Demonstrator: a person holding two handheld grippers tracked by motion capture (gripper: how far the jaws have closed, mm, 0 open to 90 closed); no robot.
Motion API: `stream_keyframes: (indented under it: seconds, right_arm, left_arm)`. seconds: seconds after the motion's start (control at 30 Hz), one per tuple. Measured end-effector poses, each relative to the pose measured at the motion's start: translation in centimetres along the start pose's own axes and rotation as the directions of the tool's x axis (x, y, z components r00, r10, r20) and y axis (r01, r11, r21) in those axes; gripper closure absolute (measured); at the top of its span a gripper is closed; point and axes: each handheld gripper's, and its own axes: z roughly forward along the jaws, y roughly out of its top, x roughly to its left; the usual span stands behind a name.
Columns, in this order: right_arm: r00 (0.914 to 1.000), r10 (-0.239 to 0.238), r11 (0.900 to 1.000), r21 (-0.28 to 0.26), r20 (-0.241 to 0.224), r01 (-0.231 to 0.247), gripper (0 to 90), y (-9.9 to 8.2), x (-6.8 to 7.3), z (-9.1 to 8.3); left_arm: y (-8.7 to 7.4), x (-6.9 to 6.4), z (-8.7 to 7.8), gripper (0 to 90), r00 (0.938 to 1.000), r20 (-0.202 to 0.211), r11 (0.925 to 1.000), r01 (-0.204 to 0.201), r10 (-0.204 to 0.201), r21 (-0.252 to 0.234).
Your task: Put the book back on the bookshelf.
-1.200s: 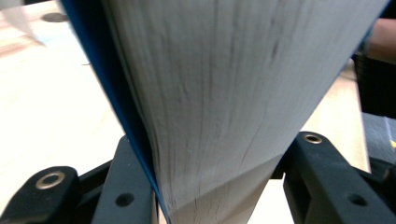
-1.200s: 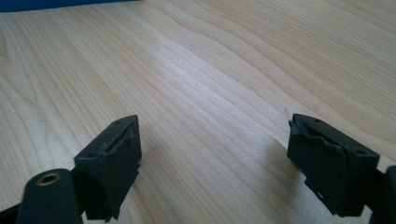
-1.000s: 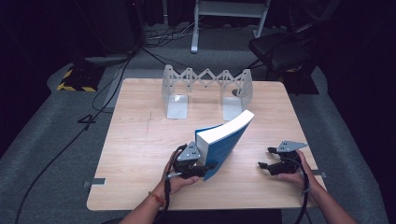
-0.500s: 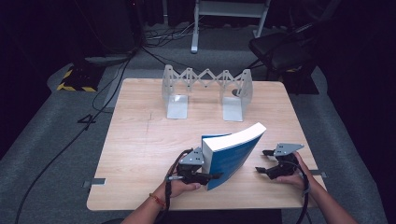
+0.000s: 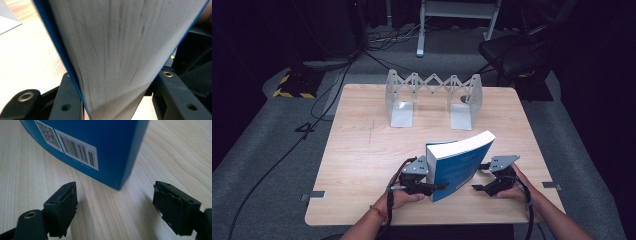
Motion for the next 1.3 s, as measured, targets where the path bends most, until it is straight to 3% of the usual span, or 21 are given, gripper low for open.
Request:
stream_keyframes:
  seconds: [0.2, 0.3, 0.5, 0.83, 1.17, 1.3]
  right_arm:
    - [0.9988, -0.029, 0.9992, -0.028, -0.038, 0.028, 24.4, 0.8, 0.2, 0.8]
    - [0.9975, -0.047, 0.9986, -0.025, -0.052, 0.046, 21.2, 1.1, 0.6, 1.1]
    - [0.9961, -0.031, 0.9970, -0.073, -0.083, 0.025, 27.8, 0.8, 0.0, 0.6]
    - [0.9949, -0.068, 0.9959, -0.065, -0.074, 0.064, 33.1, 0.4, 0.7, 0.2]
    - [0.9859, -0.156, 0.9864, -0.061, -0.060, 0.153, 40.8, -0.6, 2.3, -1.0]
    - [0.9853, -0.157, 0.9856, -0.075, -0.067, 0.152, 41.8, -0.5, 2.5, -1.3]
  left_arm:
    - [0.1, 0.0, -0.1, 58.1, 1.0000, 0.003, 0.9999, -0.006, 0.006, 0.012]
    - [0.1, -0.1, -0.1, 57.5, 0.9999, -0.001, 0.9997, -0.012, 0.012, 0.020]
    - [0.0, -0.4, -0.1, 53.8, 0.9998, -0.001, 0.9989, -0.021, 0.021, 0.041]
    - [-0.1, -0.8, -1.0, 49.0, 0.9941, -0.081, 0.9944, -0.065, 0.072, 0.083]
    - [0.0, -1.6, -1.5, 45.7, 0.9813, -0.127, 0.9818, -0.126, 0.145, 0.142]
    - [-1.0, -1.6, -0.8, 43.5, 0.9781, -0.139, 0.9723, -0.126, 0.155, 0.197]
